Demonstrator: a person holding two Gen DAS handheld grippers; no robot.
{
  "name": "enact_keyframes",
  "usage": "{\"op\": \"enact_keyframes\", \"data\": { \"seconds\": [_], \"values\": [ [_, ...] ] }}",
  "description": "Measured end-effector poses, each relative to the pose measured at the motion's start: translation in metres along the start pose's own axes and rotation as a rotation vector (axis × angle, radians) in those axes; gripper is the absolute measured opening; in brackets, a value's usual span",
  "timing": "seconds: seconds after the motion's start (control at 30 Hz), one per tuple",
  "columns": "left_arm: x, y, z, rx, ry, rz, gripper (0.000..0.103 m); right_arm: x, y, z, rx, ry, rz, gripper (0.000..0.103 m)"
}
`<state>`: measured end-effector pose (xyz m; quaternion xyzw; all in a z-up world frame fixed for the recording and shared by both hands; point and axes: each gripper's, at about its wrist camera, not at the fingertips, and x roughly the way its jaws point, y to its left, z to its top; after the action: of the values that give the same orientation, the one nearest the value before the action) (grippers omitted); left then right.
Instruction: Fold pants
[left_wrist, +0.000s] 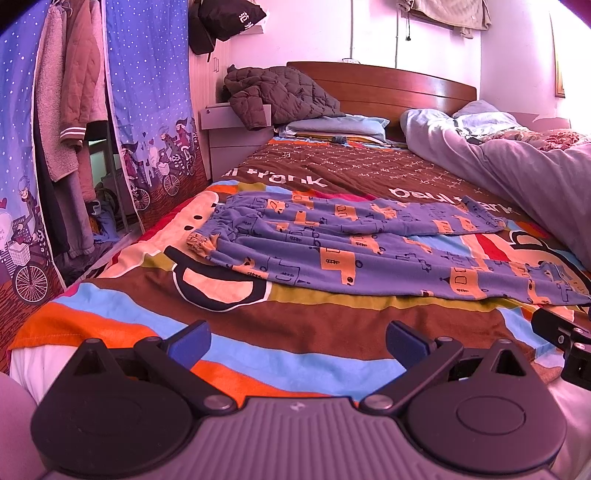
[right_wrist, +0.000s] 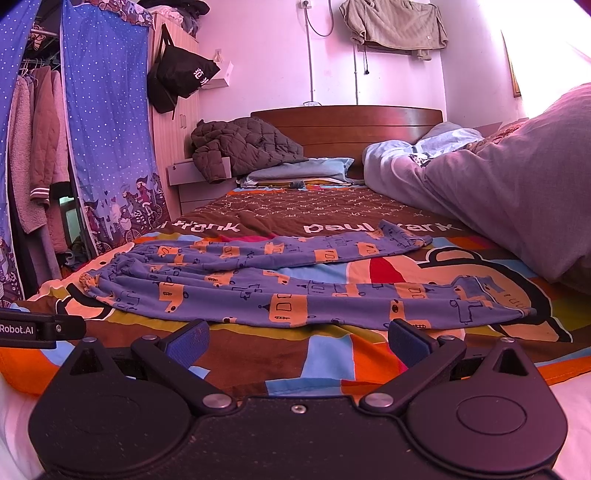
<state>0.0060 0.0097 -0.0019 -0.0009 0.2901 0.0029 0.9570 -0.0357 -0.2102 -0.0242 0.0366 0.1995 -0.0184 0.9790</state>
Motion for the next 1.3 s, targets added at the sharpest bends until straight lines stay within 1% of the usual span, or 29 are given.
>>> {"op": "enact_keyframes", "data": {
  "seconds": [0.73,0.97,1.07,1.13,1.17,1.2,1.23,1.3],
  "values": [
    [0.0,0.001,-0.002,-0.004,0.003,0.003,0.103,0.0,0.001,0.0,0.0,0.0,-0.002,0.102],
    [0.008,0.005,-0.001,-0.016,0.041,-0.014,0.103,-0.001,-0.01,0.002,0.043,0.003,0.027,0.102],
    [0.01,0.01,0.01,-0.011,0.048,-0.015,0.103,0.001,-0.024,0.006,0.066,0.003,0.055,0.102],
    [0.013,0.016,0.026,0.002,0.049,-0.007,0.103,0.0,-0.02,0.013,0.067,0.006,0.073,0.102],
    [0.016,0.021,0.036,0.009,0.046,-0.005,0.103,0.001,-0.027,0.02,0.062,0.013,0.107,0.102],
    [0.018,0.024,0.046,0.018,0.038,-0.002,0.103,0.001,-0.024,0.025,0.056,0.015,0.121,0.102],
    [0.023,0.03,0.06,0.034,0.028,0.005,0.103,0.004,-0.027,0.036,0.037,0.012,0.161,0.102],
    [0.037,0.039,0.088,0.06,0.023,0.038,0.103,0.012,-0.034,0.053,-0.011,0.023,0.21,0.102]
  ]
}}
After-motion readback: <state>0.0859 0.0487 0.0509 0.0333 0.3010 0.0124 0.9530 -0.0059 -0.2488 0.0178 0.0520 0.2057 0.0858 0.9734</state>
